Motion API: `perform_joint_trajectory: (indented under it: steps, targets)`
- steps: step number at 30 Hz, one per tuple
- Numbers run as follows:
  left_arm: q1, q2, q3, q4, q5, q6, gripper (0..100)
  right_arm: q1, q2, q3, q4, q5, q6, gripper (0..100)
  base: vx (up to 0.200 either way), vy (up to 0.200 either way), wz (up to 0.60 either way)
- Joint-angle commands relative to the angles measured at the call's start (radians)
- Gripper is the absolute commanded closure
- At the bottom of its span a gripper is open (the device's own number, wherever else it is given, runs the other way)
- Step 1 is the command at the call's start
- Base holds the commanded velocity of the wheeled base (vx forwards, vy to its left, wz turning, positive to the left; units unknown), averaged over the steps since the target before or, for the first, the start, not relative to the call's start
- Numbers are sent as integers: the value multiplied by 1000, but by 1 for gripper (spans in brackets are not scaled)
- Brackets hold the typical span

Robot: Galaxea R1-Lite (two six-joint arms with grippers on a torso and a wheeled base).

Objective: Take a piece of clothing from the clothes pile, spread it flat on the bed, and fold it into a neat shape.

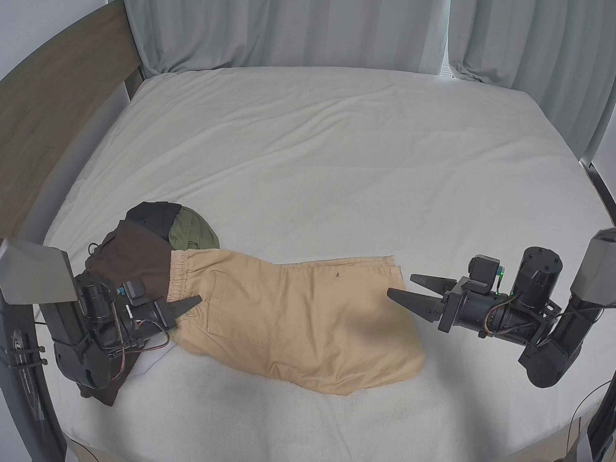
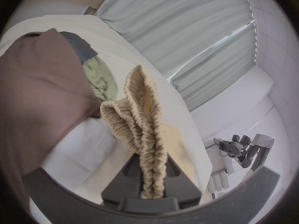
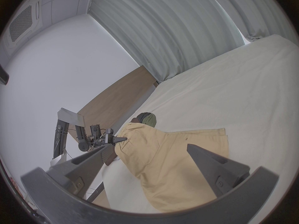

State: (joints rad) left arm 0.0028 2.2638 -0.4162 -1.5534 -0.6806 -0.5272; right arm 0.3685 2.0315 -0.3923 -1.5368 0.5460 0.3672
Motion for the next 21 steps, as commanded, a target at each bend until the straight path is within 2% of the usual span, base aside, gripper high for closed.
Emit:
perform_joint_trajectory:
  steps: [1,4,6,11,15,19,21]
  targets:
    - [-86,-38,-9,-1,6,-5,100,13,-11,1,0,0,-2,0,0,0,0]
    - [-129,-50,-19,1,18,-10,100,12,-10,1,0,0,-2,0,0,0,0]
    - [-196,-52,-42,1,62,-19,100,7,-11,-2,0,0,-2,0,0,0,0]
    - [-282,-46,-92,3,121,-22,100,4,-11,0,0,2,-2,0,0,0,0]
    - [-311,-40,-113,4,128,-30,100,4,-10,-3,0,2,-2,0,0,0,0]
    - [-353,-38,-147,4,130,-100,100,3,-10,-5,0,2,-2,0,0,0,0]
    - [-363,-35,-158,4,130,-106,100,3,-10,-5,0,2,-2,0,0,0,0]
